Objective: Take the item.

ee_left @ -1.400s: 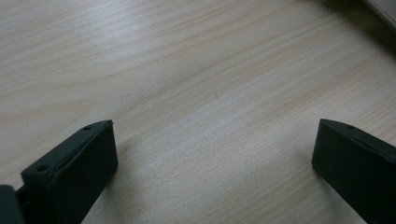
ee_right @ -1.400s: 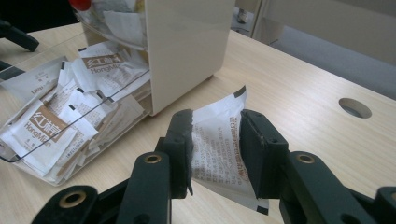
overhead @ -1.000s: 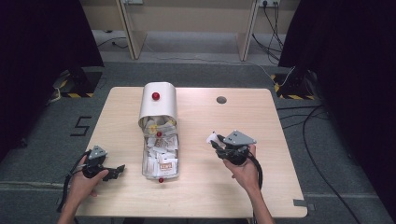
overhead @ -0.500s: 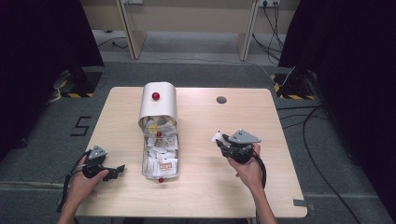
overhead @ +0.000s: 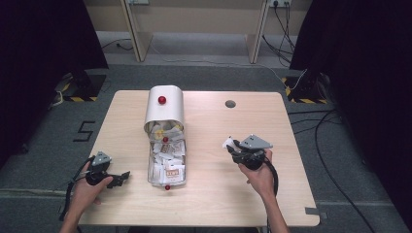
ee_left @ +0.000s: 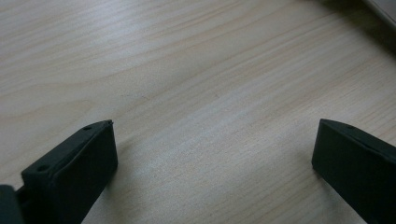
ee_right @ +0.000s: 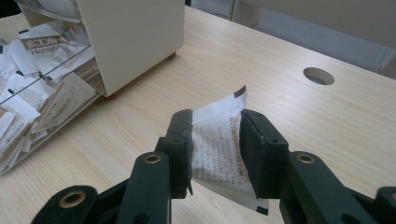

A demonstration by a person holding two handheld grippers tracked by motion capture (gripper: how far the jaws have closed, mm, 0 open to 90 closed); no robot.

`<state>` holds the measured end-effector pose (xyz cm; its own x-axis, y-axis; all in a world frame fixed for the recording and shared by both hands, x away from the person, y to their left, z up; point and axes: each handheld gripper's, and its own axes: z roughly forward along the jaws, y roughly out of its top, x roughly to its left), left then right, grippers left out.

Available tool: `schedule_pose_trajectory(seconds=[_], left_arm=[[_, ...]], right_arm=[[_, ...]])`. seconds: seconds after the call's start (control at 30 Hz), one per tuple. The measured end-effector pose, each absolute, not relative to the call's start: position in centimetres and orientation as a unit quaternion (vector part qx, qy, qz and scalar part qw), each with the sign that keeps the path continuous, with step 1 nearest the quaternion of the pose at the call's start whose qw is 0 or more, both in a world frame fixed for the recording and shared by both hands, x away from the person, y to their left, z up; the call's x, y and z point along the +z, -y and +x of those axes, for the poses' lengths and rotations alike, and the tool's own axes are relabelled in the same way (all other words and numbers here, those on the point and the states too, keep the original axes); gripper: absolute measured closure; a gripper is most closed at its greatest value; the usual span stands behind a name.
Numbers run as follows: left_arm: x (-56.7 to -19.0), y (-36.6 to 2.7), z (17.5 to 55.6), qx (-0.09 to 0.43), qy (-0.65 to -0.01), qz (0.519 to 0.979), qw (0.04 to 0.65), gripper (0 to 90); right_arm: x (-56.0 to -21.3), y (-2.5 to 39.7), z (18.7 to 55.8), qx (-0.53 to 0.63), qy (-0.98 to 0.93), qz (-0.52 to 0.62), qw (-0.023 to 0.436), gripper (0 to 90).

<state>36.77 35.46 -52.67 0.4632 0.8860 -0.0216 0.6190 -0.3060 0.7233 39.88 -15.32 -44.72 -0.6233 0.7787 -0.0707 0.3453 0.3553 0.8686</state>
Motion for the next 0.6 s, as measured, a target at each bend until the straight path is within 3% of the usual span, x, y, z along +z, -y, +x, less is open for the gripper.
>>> schedule_pose_trajectory(seconds=[0.6], left_arm=[[-52.7, -35.5, 36.8, 0.196, -0.480, 0.784, 0.342, 0.0]], right_arm=[[-46.0, 16.3, 40.8, 0.432, -0.783, 0.378, 0.240, 65.3]])
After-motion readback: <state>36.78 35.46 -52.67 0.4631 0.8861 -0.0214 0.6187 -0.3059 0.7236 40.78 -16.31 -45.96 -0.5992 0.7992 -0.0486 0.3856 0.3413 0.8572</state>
